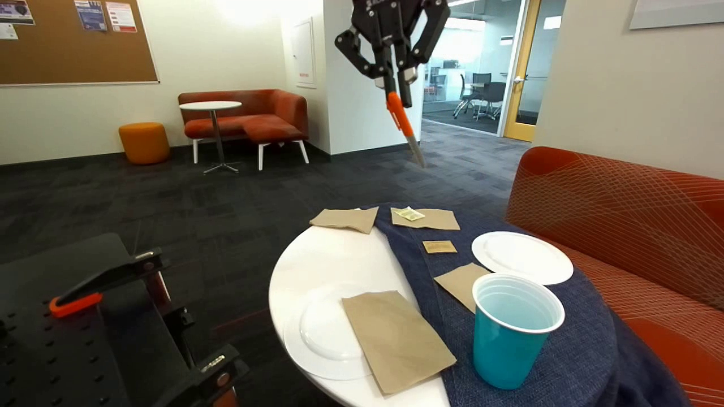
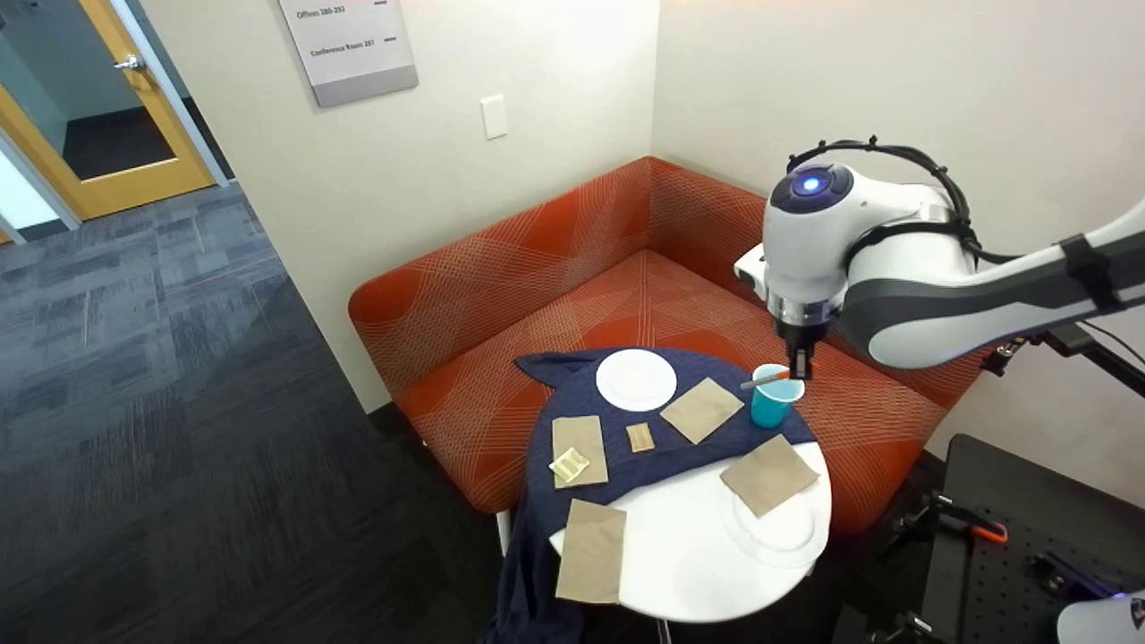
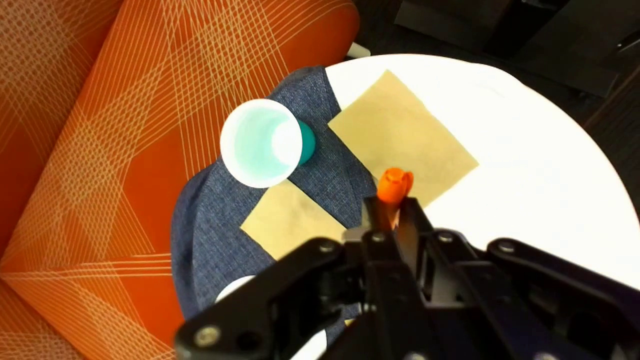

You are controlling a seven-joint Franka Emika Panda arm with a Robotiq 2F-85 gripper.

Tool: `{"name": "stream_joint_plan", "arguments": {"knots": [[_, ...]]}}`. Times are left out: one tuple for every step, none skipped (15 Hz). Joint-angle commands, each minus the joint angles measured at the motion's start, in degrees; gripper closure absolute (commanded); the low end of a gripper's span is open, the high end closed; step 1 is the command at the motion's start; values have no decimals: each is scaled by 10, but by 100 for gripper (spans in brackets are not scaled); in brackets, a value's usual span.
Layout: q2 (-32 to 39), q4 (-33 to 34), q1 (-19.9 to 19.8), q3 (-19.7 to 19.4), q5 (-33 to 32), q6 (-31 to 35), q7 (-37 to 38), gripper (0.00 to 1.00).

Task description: Remove the marker from the cup and place it on the table and move the cup to the left

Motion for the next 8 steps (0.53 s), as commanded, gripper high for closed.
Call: {"name": "stream_joint_plan", "arguments": {"knots": [[-7, -29, 20, 20, 4, 37, 13, 97], [1, -29, 27, 26, 8, 44, 11, 97], [8, -30, 32, 31, 9, 54, 12, 97], [15, -31, 37, 36, 10, 64, 13, 97], [21, -31, 42, 41, 14, 71, 7, 97], [27, -32, 46, 45, 15, 85, 7, 97], [33, -33, 50, 48, 14, 97, 8, 97], [39, -35, 53, 51, 14, 111, 8, 97]]}}
